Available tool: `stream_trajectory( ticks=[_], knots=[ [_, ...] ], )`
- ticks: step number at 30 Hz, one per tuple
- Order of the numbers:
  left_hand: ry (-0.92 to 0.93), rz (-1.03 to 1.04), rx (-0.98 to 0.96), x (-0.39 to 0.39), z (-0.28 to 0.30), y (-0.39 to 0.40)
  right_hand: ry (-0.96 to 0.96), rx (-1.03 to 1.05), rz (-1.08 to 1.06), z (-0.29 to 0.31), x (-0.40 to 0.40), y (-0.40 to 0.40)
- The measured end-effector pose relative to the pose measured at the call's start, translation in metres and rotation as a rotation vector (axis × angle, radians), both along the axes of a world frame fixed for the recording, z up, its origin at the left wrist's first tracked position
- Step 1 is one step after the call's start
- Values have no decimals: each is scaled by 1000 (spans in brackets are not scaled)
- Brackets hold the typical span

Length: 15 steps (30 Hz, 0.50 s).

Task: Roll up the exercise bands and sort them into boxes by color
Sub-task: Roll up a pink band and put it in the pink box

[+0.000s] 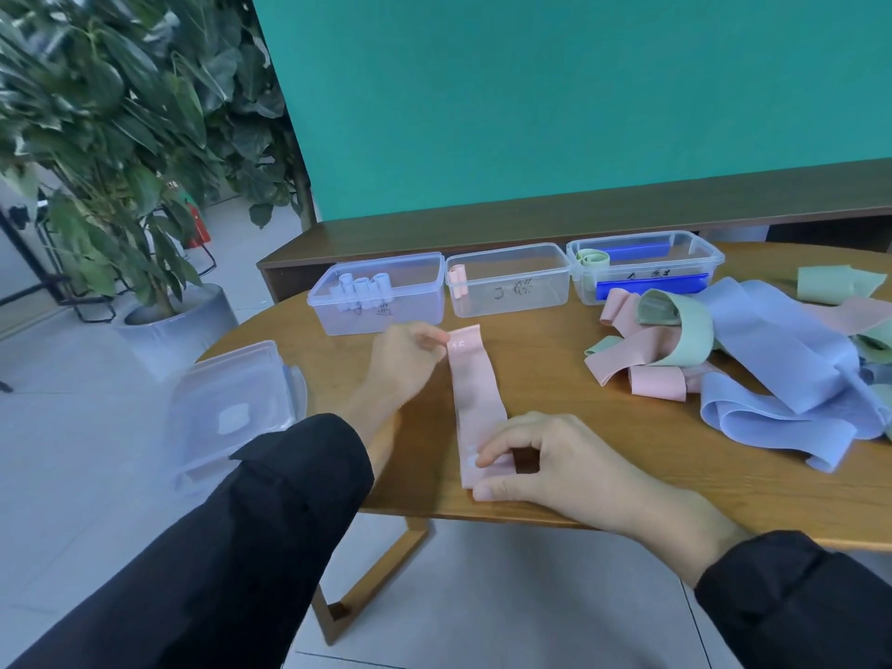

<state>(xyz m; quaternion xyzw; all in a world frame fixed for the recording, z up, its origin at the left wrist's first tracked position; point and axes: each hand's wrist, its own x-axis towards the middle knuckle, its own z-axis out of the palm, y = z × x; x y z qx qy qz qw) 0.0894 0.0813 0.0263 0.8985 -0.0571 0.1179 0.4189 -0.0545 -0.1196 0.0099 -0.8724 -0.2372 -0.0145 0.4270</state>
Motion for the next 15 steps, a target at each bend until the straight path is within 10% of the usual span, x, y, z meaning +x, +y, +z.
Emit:
stream_trajectory(
  ticks=[15],
  knots=[
    [-63, -369, -23, -139, -20, 17, -47, -75, -93, -4, -8, -19]
  ],
)
